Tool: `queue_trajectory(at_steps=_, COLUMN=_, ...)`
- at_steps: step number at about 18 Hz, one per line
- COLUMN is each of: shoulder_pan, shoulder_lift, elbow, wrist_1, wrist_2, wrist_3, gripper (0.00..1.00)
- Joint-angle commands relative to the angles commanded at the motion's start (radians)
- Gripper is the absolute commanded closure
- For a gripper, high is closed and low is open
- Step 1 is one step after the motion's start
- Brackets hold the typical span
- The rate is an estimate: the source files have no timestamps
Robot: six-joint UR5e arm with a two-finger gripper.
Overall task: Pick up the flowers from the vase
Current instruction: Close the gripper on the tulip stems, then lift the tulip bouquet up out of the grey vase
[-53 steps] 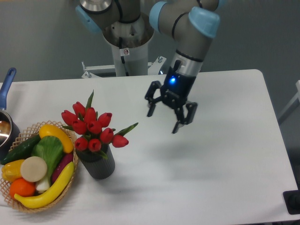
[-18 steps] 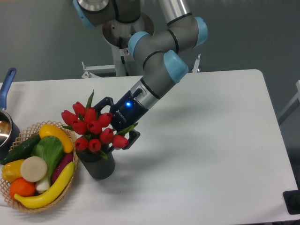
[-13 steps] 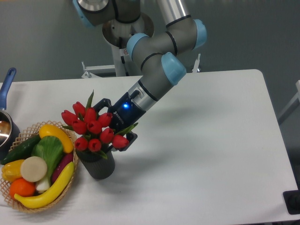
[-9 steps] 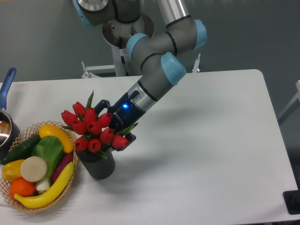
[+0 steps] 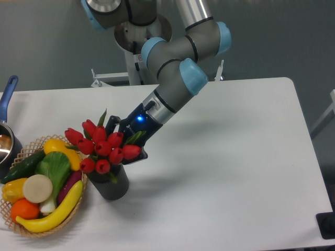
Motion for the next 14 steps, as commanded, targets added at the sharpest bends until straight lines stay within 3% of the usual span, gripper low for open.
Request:
queue_trajectory(at_steps=8, shoulder_pan=0.009, shoulder_lift=0.034, elbow=0.000, wrist_1=0.000, wrist_2=-0.008, wrist_3=-0.011, gripper=0.59)
queue_trajectory(at_steps=14, shoulder_pan=0.028, shoulder_lift=0.067, elbow=0.024, wrist_1=0.000, wrist_2=-0.083, wrist_3=-0.066, gripper=0.59)
